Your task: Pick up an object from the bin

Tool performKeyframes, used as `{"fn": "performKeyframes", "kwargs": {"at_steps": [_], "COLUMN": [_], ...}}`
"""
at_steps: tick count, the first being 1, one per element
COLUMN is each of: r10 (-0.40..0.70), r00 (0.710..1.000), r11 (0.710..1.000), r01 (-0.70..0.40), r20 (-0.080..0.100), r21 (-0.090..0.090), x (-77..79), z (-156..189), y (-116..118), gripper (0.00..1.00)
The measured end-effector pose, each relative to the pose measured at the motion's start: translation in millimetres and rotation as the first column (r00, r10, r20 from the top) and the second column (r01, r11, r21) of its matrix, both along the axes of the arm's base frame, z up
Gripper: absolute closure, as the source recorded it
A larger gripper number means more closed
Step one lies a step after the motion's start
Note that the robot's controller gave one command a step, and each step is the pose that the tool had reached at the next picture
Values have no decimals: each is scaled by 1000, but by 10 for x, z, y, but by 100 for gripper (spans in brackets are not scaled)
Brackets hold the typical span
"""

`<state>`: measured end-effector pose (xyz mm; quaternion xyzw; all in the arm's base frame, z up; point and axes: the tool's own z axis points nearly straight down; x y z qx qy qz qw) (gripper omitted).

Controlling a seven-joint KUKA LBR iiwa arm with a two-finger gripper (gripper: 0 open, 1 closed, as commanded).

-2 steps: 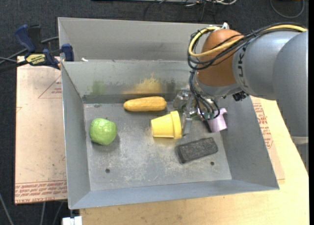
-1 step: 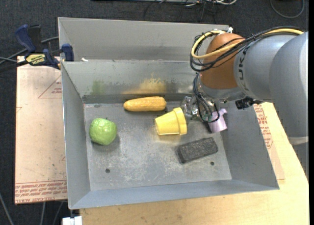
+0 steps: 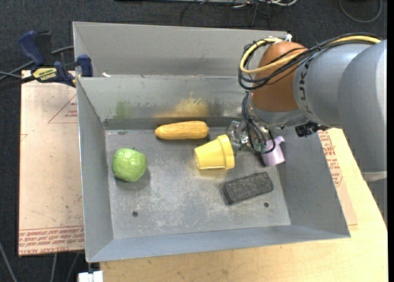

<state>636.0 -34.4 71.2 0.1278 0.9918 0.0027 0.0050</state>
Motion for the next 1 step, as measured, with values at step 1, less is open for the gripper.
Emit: {"fn": "performKeyframes", "kwargs": {"at_steps": [1], "r10": [1], "r00": [1000], "r11": [1000], "r01": [-1], "r20": [-3], "r21": [0], "x": [-13], "z": [39], "y": [1], "gripper": [100]}}
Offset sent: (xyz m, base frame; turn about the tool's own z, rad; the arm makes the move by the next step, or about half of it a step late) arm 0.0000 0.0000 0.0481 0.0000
